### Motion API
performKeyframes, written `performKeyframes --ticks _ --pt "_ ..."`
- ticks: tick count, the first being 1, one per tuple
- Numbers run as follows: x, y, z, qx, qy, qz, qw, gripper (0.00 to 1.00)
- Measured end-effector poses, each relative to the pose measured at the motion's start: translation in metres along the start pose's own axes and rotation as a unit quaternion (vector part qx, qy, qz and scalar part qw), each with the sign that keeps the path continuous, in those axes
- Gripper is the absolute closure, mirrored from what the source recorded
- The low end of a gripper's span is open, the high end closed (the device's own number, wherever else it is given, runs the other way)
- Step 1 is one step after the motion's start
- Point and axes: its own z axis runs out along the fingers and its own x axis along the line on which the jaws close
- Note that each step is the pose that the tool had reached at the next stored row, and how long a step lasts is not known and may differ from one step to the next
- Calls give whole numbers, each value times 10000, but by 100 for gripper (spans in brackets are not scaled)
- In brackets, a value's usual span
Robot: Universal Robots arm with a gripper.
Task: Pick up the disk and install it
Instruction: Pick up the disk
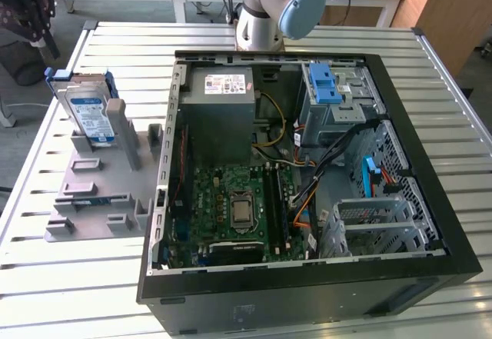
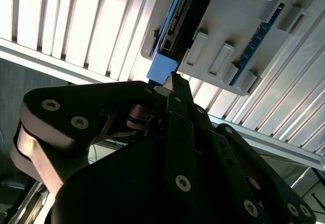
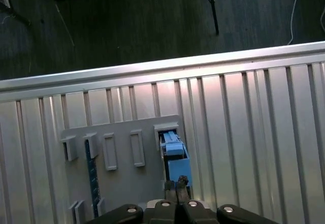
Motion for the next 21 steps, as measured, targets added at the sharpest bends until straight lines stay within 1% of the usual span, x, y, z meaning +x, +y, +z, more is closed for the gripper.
performKeyframes --ticks 2,3,4,5,7,8,9,10,11,13,17,21 --pt "0 0 0 0 0 -2 10000 77" --pt "0 0 0 0 0 -3 10000 77" --pt "0 0 0 0 0 -4 10000 71" --pt "0 0 0 0 0 -4 10000 71" --pt "0 0 2 0 0 -15 10000 59" --pt "0 0 8 1 -1 -44 10000 59" --pt "0 0 17 1 -2 -107 9999 53" --pt "1 0 28 -3 -1 -184 9998 53" --pt "1 0 43 -5 -1 -274 9996 47" --pt "2 0 81 -6 -2 -387 9992 47" --pt "4 4 152 -3 4 -396 9992 47" --pt "4 8 168 4 19 -395 9992 47"
